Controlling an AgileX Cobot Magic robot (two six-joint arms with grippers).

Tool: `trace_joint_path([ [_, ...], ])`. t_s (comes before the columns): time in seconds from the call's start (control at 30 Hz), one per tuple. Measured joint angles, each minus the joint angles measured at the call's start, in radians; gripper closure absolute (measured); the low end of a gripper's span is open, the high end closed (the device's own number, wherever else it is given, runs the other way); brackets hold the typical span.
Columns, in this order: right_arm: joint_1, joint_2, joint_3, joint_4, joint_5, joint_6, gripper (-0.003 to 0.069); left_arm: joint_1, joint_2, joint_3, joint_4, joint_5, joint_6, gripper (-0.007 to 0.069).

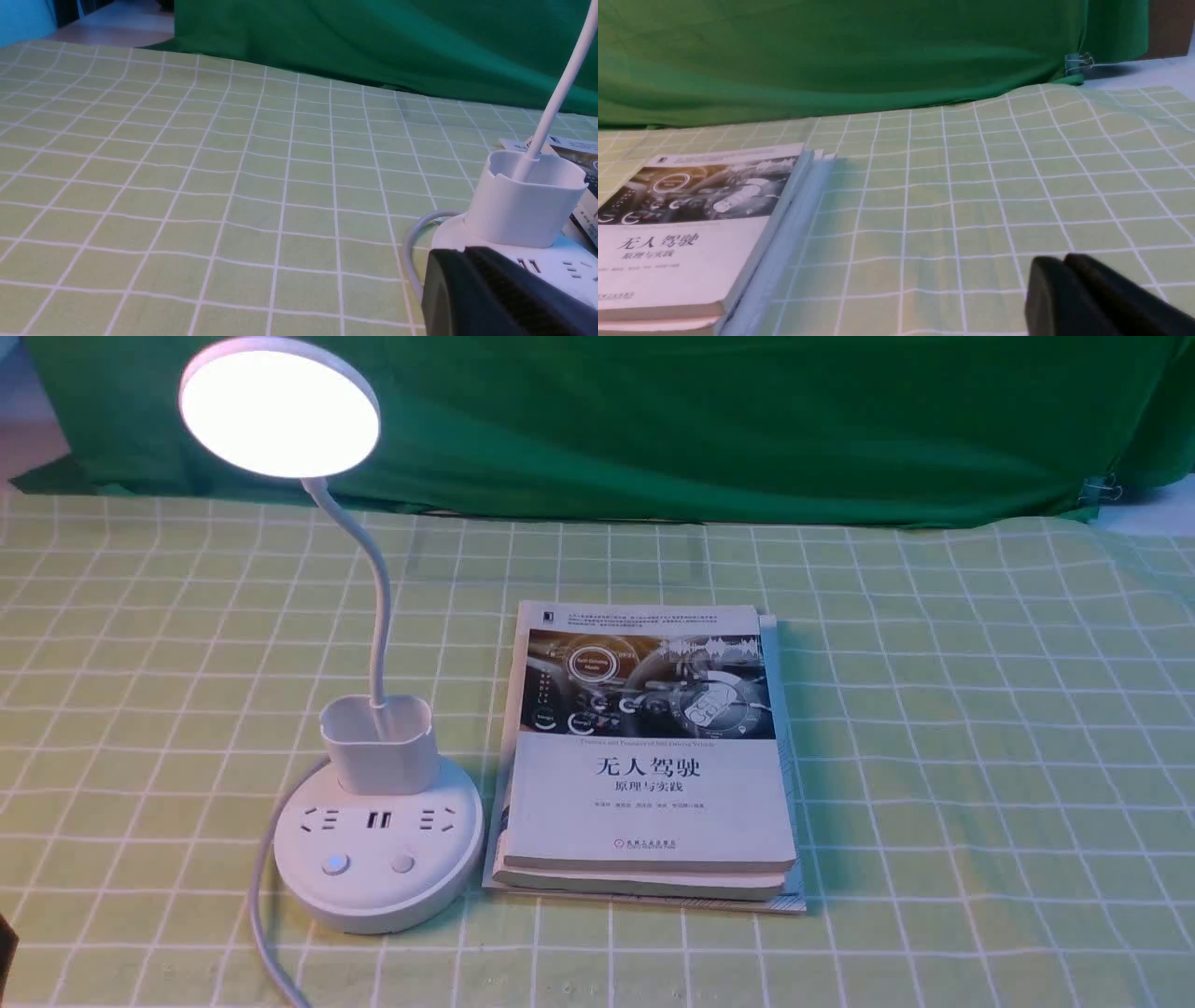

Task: Turn off the desk lamp on the green coffee tablecloth by hand.
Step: 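Press the power button on the round power strip under the lamp with the left gripper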

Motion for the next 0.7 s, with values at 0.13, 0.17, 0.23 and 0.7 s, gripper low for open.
trace_joint_path([
  [0.13, 0.000, 0.000, 0.000, 0.000, 0.000, 0.000, 0.0630, 0.000, 0.000, 0.000, 0.000, 0.000, 0.000, 0.0622],
  [0.17, 0.000, 0.000, 0.000, 0.000, 0.001, 0.000, 0.0630, 0.000, 0.000, 0.000, 0.000, 0.000, 0.000, 0.0622],
  [0.23, 0.000, 0.000, 0.000, 0.000, 0.001, 0.000, 0.0630, 0.000, 0.000, 0.000, 0.000, 0.000, 0.000, 0.0622],
  [0.7, 0.000, 0.000, 0.000, 0.000, 0.001, 0.000, 0.0630, 0.000, 0.000, 0.000, -0.324, -0.291, -0.221, 0.0622],
])
